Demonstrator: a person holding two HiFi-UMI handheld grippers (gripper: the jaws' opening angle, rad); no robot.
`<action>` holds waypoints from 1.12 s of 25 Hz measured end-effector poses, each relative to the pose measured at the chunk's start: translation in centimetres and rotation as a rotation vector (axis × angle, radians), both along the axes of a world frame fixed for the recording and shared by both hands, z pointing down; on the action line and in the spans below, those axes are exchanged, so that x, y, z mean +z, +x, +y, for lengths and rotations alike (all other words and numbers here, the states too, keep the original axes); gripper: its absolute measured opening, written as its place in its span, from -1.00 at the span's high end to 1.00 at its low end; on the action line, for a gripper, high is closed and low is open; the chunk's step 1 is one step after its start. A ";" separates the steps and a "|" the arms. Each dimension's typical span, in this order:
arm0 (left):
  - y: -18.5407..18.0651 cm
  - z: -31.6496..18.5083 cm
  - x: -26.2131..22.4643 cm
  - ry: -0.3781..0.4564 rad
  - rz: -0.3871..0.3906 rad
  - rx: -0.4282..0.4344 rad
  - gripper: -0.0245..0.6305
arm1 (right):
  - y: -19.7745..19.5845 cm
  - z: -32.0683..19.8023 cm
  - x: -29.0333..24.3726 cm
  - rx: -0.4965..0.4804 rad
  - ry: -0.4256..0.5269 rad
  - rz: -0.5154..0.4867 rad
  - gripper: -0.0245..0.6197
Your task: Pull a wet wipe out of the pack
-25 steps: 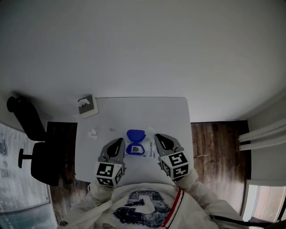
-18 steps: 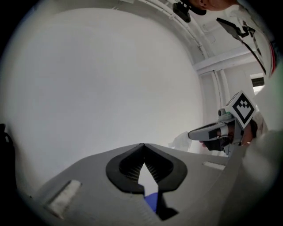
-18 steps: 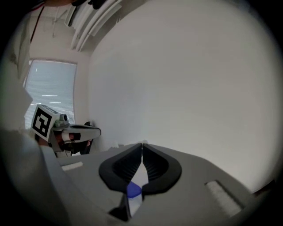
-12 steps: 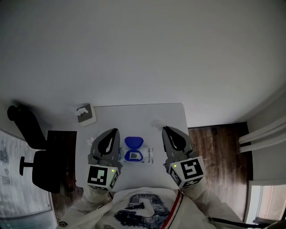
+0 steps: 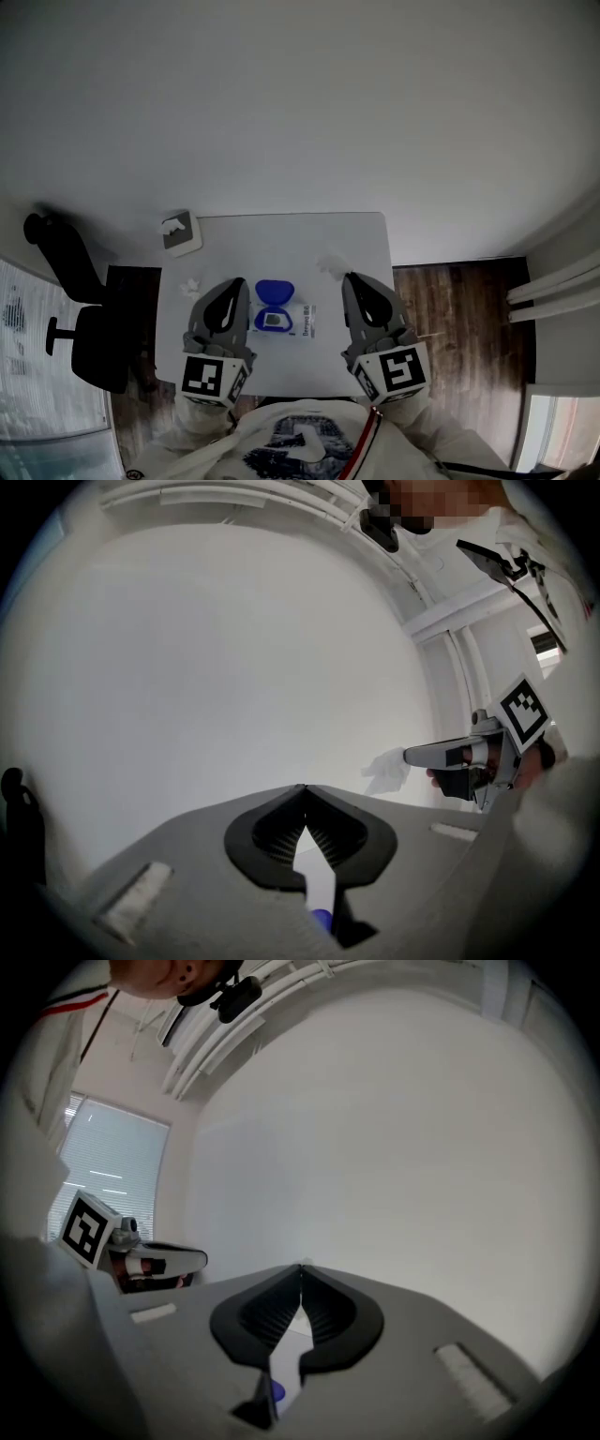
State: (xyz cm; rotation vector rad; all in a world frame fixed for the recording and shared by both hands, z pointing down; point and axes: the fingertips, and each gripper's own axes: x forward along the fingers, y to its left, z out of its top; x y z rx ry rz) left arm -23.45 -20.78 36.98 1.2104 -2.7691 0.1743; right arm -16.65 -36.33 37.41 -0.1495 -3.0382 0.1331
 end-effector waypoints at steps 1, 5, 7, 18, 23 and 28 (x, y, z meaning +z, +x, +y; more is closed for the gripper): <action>0.5 -0.2 0.1 -0.005 0.010 -0.006 0.91 | 0.3 0.1 0.1 -0.011 0.008 0.001 0.90; 2.1 -0.1 0.3 -0.004 -0.005 0.004 0.91 | 1.6 1.5 0.4 -0.049 0.017 0.003 0.90; 2.8 0.4 0.2 -0.005 -0.022 0.013 0.91 | 2.3 2.5 0.1 -0.054 0.003 -0.003 0.90; 6.7 7.3 -0.5 0.044 -0.019 0.050 0.91 | 6.8 9.4 -1.1 0.007 0.024 -0.013 0.89; 9.6 12.1 0.0 0.072 -0.025 0.089 0.91 | 10.1 14.6 -1.1 0.040 0.024 -0.016 0.89; 12.6 15.8 -0.4 0.092 -0.016 0.130 0.91 | 13.5 19.3 -1.4 0.079 0.021 -0.033 0.89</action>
